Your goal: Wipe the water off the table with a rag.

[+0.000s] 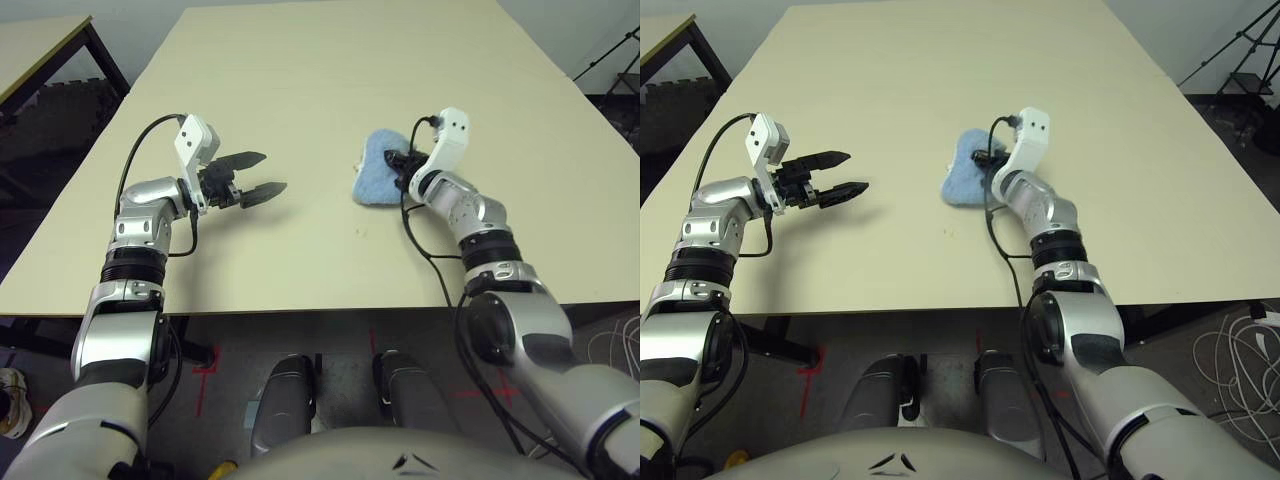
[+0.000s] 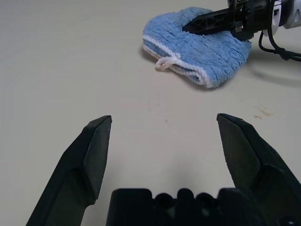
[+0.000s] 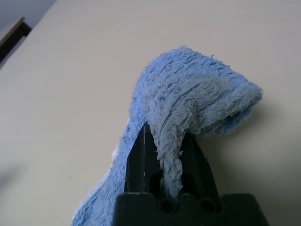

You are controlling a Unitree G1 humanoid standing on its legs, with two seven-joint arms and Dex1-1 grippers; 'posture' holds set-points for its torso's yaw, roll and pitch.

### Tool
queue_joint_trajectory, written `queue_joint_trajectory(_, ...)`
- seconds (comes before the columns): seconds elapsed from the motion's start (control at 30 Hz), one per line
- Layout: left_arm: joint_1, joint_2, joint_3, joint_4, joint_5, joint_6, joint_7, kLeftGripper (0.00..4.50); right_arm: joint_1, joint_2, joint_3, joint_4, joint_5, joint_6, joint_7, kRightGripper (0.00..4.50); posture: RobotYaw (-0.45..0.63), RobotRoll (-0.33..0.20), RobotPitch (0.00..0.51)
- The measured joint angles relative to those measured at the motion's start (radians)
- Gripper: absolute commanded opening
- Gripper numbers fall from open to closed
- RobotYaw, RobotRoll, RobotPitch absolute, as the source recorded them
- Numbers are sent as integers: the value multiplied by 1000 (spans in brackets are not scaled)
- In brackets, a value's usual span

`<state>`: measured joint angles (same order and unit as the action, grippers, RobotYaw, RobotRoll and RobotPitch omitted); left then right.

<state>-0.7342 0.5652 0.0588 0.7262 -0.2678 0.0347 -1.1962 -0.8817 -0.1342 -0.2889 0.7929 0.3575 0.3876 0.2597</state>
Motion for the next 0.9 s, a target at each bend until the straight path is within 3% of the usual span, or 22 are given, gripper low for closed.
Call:
queue_joint_trajectory(0.27, -1, -8, 0, 16, 2, -6, 5, 4500, -1, -132, -5, -38, 27, 77, 90, 17, -181, 0, 101)
queue_joint_trajectory(0.63, -5, -20, -1, 39, 5, -15, 10, 4500, -49, -515, 13, 33, 10, 201, 356, 17, -194, 0, 101)
queue_joint_trajectory(0.9, -10, -34, -1, 42, 9, -18, 10, 4500, -48, -545, 82, 164, -73, 179, 461, 16, -182, 0, 97)
